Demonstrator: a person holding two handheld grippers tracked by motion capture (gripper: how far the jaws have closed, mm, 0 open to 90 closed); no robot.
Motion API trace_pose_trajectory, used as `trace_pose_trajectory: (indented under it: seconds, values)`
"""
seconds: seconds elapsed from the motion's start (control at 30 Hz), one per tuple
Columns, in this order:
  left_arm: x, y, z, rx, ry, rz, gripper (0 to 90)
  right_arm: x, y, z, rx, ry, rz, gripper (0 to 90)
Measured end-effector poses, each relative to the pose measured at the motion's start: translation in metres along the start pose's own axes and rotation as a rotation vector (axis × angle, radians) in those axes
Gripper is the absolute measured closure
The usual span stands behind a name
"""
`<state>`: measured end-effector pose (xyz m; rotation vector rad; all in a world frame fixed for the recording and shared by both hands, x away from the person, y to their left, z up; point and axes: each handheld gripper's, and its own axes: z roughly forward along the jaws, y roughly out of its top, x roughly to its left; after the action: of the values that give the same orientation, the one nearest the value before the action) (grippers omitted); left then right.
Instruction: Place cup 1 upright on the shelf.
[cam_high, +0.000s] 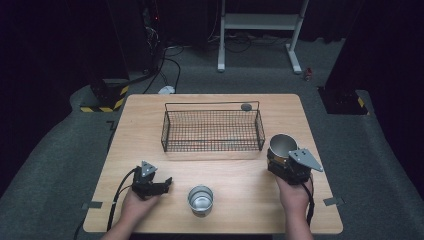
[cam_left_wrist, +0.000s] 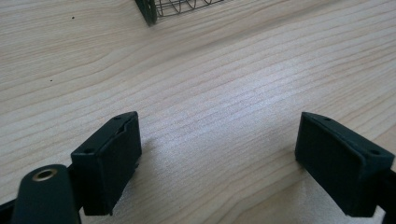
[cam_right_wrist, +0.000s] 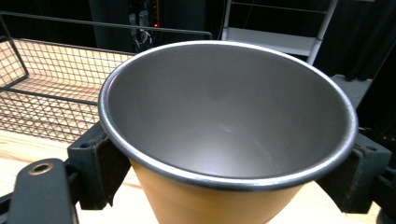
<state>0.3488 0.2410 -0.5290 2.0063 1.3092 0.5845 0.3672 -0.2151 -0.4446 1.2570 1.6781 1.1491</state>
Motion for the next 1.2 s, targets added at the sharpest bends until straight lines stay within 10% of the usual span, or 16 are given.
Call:
trace_pose_trajectory:
  seconds: [1.2]
  values:
    - [-0.001, 0.000, 0.000, -0.001, -0.002, -0.005, 15.4, 0.057, 0.056, 0.013, -0.061, 0.106, -0.038, 14.5]
